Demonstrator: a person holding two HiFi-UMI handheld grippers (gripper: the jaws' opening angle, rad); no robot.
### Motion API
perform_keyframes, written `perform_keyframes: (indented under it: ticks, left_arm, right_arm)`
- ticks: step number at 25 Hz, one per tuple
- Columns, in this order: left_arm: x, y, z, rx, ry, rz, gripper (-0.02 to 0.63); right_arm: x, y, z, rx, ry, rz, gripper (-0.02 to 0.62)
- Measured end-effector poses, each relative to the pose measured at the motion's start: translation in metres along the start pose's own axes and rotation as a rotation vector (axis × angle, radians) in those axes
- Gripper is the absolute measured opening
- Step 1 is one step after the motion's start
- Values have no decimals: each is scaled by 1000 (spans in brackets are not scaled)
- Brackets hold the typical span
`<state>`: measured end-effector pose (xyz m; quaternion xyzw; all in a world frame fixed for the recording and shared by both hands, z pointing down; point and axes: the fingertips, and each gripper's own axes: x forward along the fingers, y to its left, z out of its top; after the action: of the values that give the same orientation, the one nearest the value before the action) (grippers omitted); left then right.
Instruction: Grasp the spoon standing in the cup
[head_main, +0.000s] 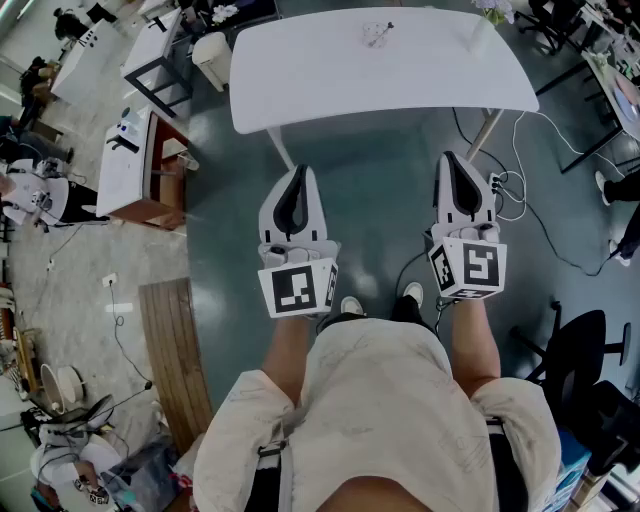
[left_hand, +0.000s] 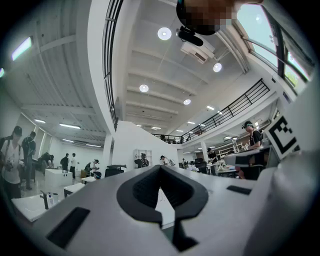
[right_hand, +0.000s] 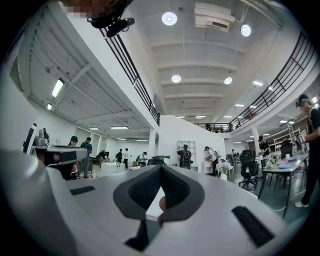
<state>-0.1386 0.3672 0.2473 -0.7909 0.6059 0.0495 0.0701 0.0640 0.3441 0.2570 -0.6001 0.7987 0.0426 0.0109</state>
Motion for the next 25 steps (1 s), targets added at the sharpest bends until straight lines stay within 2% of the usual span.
perform_keyframes:
  ticks: [10,15,25]
  left_arm:
    - [-5,26,-8,6,5,-20,3]
    - [1,28,-14,13,28,-27,3]
    - [50,29,-36,16,54,-5,3]
  right_arm:
    - [3,27,-1,-32,-2,-31,2]
    - [7,20,-6,-27,0,-61,2]
    - [57,-4,-34,13,30,-41,2]
